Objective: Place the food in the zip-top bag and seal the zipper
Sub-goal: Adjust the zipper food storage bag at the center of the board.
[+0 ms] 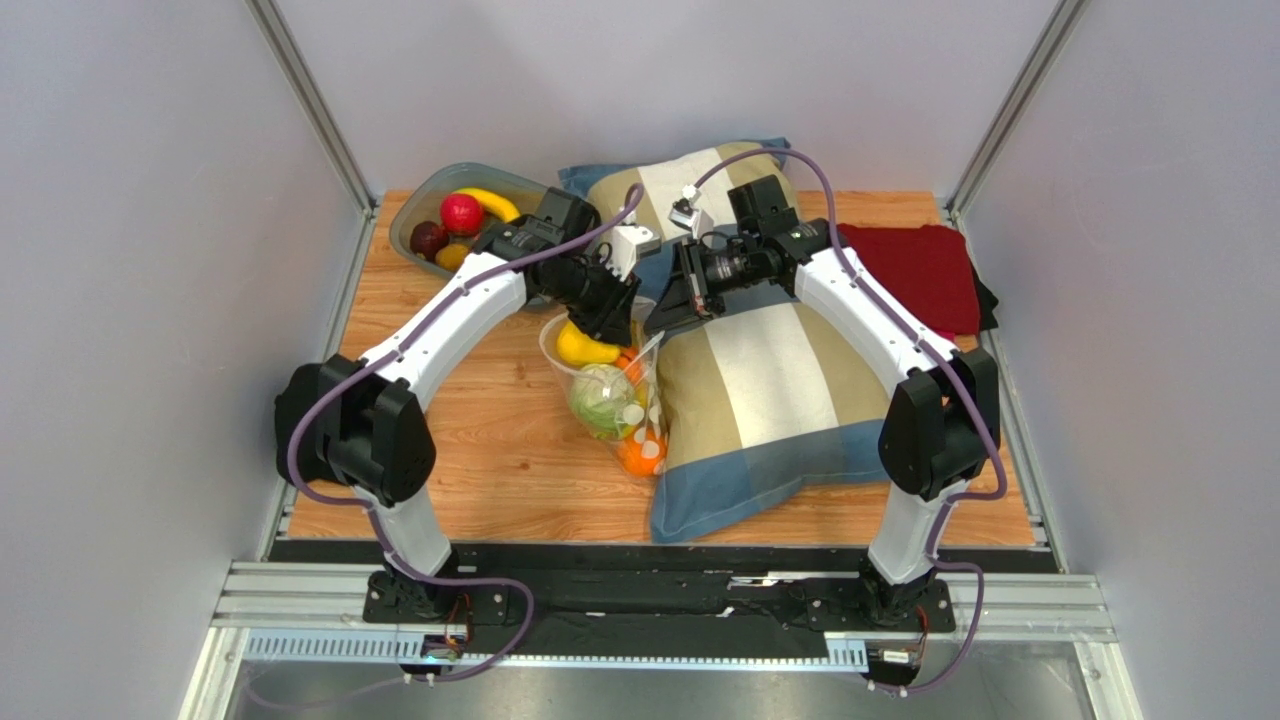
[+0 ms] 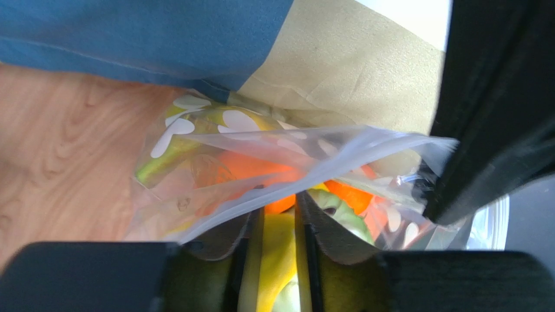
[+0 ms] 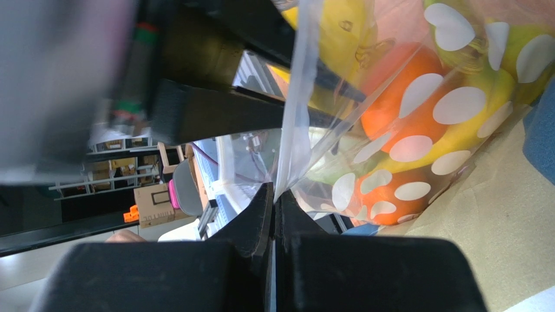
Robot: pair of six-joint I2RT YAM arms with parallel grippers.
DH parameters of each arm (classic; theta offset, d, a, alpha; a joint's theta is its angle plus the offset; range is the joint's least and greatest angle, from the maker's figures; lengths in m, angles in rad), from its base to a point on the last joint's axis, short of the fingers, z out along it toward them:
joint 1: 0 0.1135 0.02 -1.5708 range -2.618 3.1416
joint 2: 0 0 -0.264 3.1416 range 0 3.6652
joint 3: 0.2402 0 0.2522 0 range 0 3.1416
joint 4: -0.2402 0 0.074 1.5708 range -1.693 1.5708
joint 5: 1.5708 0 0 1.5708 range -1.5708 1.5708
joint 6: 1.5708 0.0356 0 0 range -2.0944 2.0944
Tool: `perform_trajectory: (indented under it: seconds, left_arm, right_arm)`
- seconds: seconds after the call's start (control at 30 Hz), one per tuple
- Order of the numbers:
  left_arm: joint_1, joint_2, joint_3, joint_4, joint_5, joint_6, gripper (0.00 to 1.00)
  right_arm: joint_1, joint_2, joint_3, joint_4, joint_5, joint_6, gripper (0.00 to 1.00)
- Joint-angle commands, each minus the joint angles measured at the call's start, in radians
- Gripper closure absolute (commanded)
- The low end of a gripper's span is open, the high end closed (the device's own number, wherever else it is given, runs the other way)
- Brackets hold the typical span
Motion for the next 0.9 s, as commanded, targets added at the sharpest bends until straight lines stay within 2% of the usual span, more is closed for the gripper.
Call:
perform_trajectory:
  seconds: [0.0, 0.07, 0.1, 0.2, 0.3, 0.43, 0.53, 0.63, 0.67, 0.7, 0.8, 0.87]
  left_arm:
    - [-0.021, -0.048, -0.015, 0.055, -0.027, -0.07, 0.57]
    - [-0.018, -0.102, -0.02, 0.039, -0.012, -0.058, 0.47]
    - [-0.016, -0.132, -0.027, 0.039, 0.0, -0.054, 0.37]
    - [-0.002, -0.253, -0.02, 0.045, 0.011, -0.067, 0.24]
    - [0.024, -0.344, -0.005, 0.019, -0.03, -0.073, 0.17]
    - [0.105, -0.379, -0.038, -0.1, -0.107, -0.067, 0.19]
    - [0.149, -0.4, -0.121, -0.136, -0.133, -0.102, 0.18]
    - [0.149, -0.419, -0.185, -0.13, -0.164, -0.15, 0.11]
    - [0.149, -0.422, -0.211, -0.122, -0.171, -0.165, 0.05]
    - [0.151, -0.423, -0.224, -0.108, -0.18, -0.178, 0.05]
    - [0.151, -0.41, -0.253, -0.084, -0.187, -0.189, 0.08]
    - [0.151, -0.4, -0.262, -0.084, -0.194, -0.184, 0.16]
  right_arm:
    - [0.008, -0.03, 0.052, 0.004, -0.049, 0.001, 1.0]
    - [0.007, -0.028, 0.055, 0.004, -0.051, -0.001, 1.0]
    - [0.008, -0.028, 0.055, 0.004, -0.049, -0.001, 1.0]
    - [0.008, -0.028, 0.049, 0.007, -0.051, -0.004, 1.0]
    - [0.008, -0.03, 0.033, 0.019, -0.054, -0.004, 1.0]
    - [0.009, -0.031, 0.032, 0.027, -0.057, -0.002, 1.0]
    - [0.014, -0.033, 0.033, 0.03, -0.058, -0.004, 1.0]
    - [0.018, -0.034, 0.032, 0.032, -0.058, -0.007, 1.0]
    - [0.02, -0.034, 0.032, 0.03, -0.058, -0.007, 1.0]
    - [0.02, -0.036, 0.03, 0.033, -0.058, -0.008, 1.0]
    - [0.026, -0.037, 0.029, 0.032, -0.058, -0.01, 1.0]
    - [0.027, -0.04, 0.029, 0.03, -0.057, -0.016, 1.0]
